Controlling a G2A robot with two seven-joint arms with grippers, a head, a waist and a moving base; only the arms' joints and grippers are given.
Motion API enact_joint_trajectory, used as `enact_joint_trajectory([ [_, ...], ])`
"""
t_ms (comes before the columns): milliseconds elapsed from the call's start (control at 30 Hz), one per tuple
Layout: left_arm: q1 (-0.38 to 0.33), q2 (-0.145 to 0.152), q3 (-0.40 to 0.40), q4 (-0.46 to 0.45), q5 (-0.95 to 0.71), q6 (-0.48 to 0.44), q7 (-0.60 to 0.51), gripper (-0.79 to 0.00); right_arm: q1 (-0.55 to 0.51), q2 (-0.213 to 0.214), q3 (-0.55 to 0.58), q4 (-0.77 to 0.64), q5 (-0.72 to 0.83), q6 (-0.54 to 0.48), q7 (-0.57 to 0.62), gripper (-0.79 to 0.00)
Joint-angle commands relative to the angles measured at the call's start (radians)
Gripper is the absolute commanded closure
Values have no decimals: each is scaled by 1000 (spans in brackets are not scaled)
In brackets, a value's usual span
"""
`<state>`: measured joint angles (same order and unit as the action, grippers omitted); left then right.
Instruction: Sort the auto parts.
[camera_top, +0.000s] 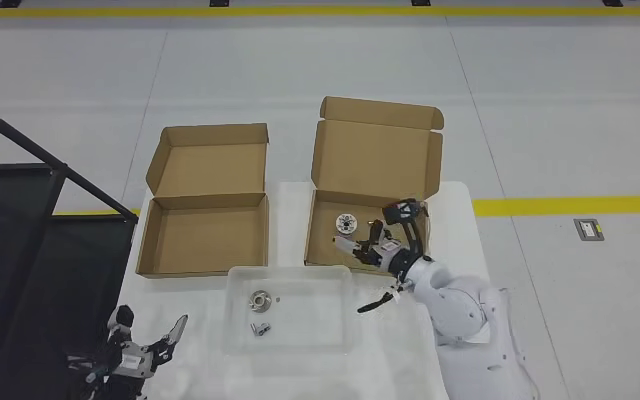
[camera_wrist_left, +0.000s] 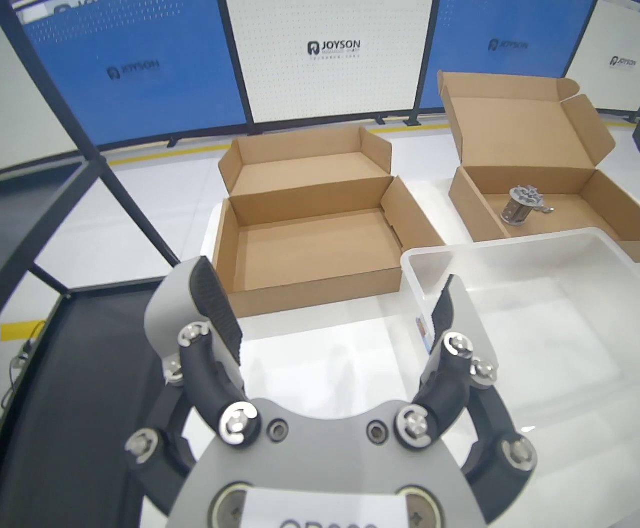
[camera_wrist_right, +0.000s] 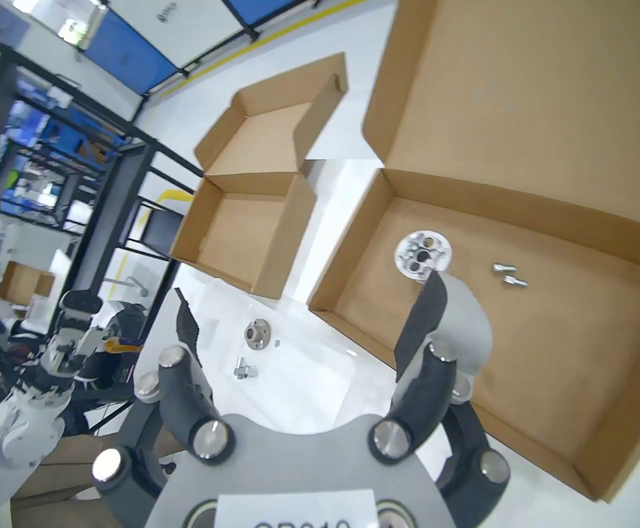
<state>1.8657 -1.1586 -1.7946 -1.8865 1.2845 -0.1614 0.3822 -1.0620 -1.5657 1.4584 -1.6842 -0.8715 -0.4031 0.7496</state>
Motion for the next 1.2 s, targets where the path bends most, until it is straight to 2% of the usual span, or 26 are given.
enact_joint_trajectory([
  [0, -15, 4, -27, -9, 23, -27, 0, -785, -16, 10, 13, -14, 45, -176, -1, -785],
  [167, -77, 25, -87, -42, 175, -170, -59, -785, -49, 38, 28, -83, 137, -423, 61, -785],
  [267, -134, 38, -91, -44, 244, -273, -115, -785, -75, 57, 28, -148, 173, -507, 133, -785],
  [433, -250, 60, -82, -53, 285, -484, -263, -785, -155, 100, 5, -309, 83, -493, 175, -785],
  [600, -338, 83, -45, -62, 408, -660, -323, -785, -239, 139, -1, -407, 26, -498, 170, -785],
  [667, -358, 88, -35, -69, 448, -677, -327, -785, -239, 139, -1, -407, 26, -498, 170, -785],
  [1100, -358, 88, -35, -69, 448, -677, -327, -785, -239, 139, -1, -407, 26, -498, 170, -785],
  [1167, -356, 90, -6, -75, 465, -708, -334, -785, -239, 139, -1, -407, 26, -498, 170, -785],
])
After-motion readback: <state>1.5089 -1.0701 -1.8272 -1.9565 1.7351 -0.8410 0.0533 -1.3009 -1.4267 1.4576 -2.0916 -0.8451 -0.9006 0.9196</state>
